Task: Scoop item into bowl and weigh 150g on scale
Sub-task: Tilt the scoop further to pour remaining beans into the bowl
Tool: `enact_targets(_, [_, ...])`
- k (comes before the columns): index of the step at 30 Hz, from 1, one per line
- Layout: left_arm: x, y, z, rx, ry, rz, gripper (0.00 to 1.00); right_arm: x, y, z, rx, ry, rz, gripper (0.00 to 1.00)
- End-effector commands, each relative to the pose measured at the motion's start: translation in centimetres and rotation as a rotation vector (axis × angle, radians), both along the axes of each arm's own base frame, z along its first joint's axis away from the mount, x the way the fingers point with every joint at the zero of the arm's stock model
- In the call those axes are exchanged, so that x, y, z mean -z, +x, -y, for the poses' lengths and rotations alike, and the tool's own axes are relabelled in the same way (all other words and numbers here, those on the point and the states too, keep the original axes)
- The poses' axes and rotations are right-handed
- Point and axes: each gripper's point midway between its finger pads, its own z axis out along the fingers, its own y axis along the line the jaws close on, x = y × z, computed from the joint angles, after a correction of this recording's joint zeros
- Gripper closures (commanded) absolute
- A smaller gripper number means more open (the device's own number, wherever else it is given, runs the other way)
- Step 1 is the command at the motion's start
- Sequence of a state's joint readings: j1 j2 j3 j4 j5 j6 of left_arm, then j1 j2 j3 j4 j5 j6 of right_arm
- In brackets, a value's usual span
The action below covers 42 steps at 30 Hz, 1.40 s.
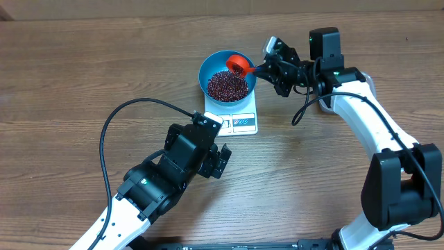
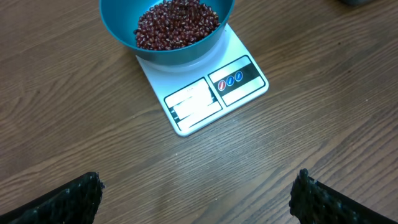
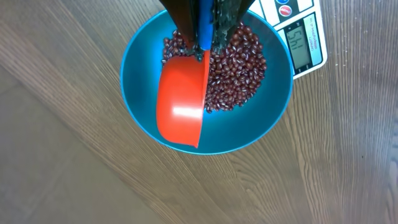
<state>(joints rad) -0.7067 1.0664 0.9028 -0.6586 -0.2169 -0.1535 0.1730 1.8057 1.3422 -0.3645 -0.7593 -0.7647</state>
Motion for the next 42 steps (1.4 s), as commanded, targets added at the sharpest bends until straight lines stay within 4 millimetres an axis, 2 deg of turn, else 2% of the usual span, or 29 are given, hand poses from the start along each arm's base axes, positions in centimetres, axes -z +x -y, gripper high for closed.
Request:
enact_targets(1, [0.38,-0.04,0.05,0.011,0.011,-0.007,0.00,-0.46,-0.45,-0.90,-0.054,0.023,0.022,0.96])
enact_targets(19, [0.38,-0.04,0.05,0.011,0.011,-0.007,0.01,0.23,0.19,-0.22,-0.006,-0.027,0.024,0.96])
enact_targets(42, [0.38,-0.04,0.05,0.011,0.011,-0.007,0.00,0.43,-0.04,-0.20,-0.008,-0.028,0.008,0.96])
